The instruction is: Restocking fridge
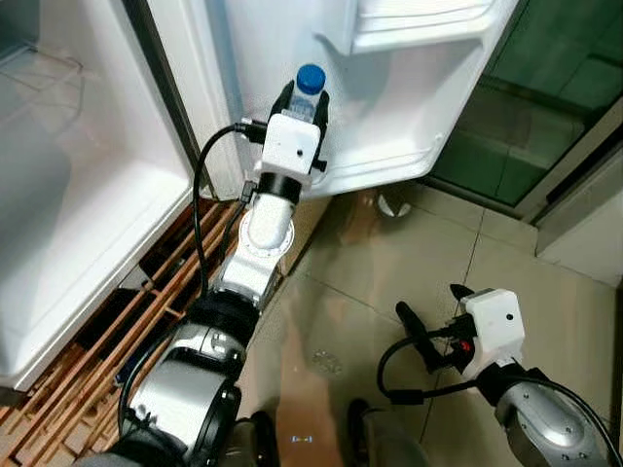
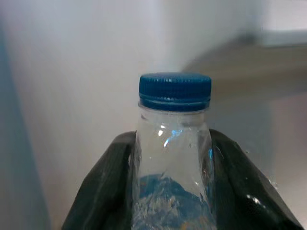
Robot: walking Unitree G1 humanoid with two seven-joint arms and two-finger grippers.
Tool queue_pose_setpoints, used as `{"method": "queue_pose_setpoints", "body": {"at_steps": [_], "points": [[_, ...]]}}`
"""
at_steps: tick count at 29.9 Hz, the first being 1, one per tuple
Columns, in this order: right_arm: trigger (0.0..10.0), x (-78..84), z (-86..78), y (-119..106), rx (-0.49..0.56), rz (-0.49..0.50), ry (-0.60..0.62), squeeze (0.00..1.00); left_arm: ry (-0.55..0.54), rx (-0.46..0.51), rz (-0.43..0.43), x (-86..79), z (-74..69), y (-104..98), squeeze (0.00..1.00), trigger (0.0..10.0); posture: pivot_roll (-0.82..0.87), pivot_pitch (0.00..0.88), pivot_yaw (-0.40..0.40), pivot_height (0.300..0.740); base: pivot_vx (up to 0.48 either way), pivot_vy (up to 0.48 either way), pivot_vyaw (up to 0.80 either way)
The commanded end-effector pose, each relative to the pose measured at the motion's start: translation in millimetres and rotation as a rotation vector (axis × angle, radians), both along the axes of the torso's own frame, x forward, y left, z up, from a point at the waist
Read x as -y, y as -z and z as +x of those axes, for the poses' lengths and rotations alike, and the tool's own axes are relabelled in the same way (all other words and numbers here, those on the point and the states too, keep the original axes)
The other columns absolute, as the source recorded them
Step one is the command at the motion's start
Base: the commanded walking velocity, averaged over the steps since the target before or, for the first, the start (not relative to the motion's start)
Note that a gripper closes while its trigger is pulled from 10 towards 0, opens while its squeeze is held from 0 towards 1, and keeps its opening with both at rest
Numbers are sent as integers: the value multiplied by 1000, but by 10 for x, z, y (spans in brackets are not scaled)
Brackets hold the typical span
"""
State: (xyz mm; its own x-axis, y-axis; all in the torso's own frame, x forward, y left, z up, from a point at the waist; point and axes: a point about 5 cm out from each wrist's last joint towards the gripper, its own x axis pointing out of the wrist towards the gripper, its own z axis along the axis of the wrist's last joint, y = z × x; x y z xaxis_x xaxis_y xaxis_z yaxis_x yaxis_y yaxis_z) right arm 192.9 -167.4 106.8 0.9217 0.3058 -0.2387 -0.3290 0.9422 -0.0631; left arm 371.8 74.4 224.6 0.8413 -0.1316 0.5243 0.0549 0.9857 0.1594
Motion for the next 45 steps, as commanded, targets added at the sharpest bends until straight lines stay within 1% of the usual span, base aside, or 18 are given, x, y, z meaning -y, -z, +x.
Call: {"method": "queue_pose_setpoints", "body": {"at_steps": [1, 3, 6, 9, 10, 12, 13, 17, 20, 22, 24, 27, 29, 34, 38, 42, 43, 45], "points": [[10000, 25, -35, -34, 0, -3, 12, 0, -129, -240, -50, -232, 86, 379, 0, 10000, -396, 294, 11, 740, 0, 0, 0], [10000, 25, -38, -31, -3, -4, 13, 0, -146, -264, -96, -261, 102, 372, 0, 10000, -395, 283, 14, 740, 0, 0, 0], [10000, 25, -16, -22, -5, -6, 14, 0, -165, -255, -150, -288, 114, 278, 0, 10000, -386, 268, 15, 740, 0, 0, 0], [10000, 20, 14, -17, -4, -6, 13, 0, -178, -250, -154, -295, 126, 202, 0, 10000, -377, 258, 15, 740, 0, 0, 0], [10000, 10, 40, -13, -2, -5, 8, 0, -206, -283, -173, -332, 144, 203, 0, 10000, -370, 250, 17, 740, 0, 0, 0], [10000, 0, 74, -8, 0, -5, 5, 0, -235, -299, -186, -382, 158, 193, 0, 10000, -359, 234, 18, 740, 0, 0, 0], [10000, -6, 84, -9, 2, -5, 3, 0, -236, -297, -188, -398, 158, 171, 1000, 10000, -359, 234, 18, 740, 0, 0, 0], [10000, -18, 146, -10, 12, -2, 1, 0, -236, -289, -191, -451, 172, 70, 1000, 10000, -343, 218, 21, 740, 0, 0, 0], [10000, -21, 214, -23, 28, 3, 6, 0, -233, -270, -149, -477, 175, -10, 1000, 10000, -335, 208, 29, 740, 0, 0, 0], [10000, -28, 250, -42, 42, 11, 12, 0, -216, -248, -56, -480, 158, -95, 1000, 10000, -331, 199, 36, 740, 0, 0, 0], [10000, -31, 268, -43, 45, 14, 13, 0, -211, -252, -26, -483, 156, -122, 1000, 10000, -330, 198, 36, 740, 0, 0, 0], [10000, -34, 295, -32, 44, 21, 16, 0, -223, -244, -33, -539, 134, -171, 1000, 10000, -317, 185, 39, 740, 0, 0, 0], [10000, -48, 340, -25, 47, 20, 7, 0, -214, -268, -68, -598, 110, -175, 1000, 10000, -307, 173, 45, 740, 0, 0, 0], [10000, -57, 488, -69, 85, 25, 9, 0, -211, -275, -83, -721, 4, -221, 1000, 10000, -275, 137, 54, 740, 0, 0, 0], [10000, -106, 533, -127, 108, 35, -2, 0, -180, -286, -88, -741, -75, -235, 1000, 10000, -263, 130, 54, 740, 0, 0, 0], [10000, -122, 565, -124, 112, 32, -16, 0, -99, -344, -144, -704, -226, -200, 1000, 10000, -220, 110, 47, 740, 0, 0, 0], [10000, -122, 565, -124, 112, 32, -16, 0, -99, -344, -144, -704, -226, -200, 1000, 10000, -220, 110, 47, 740, 0, 0, 0], [10000, -111, 609, -122, 116, 33, -17, 0, -48, -414, -143, -714, -408, -83, 1000, 10000, -197, 100, 43, 740, 0, 0, 0]]}}
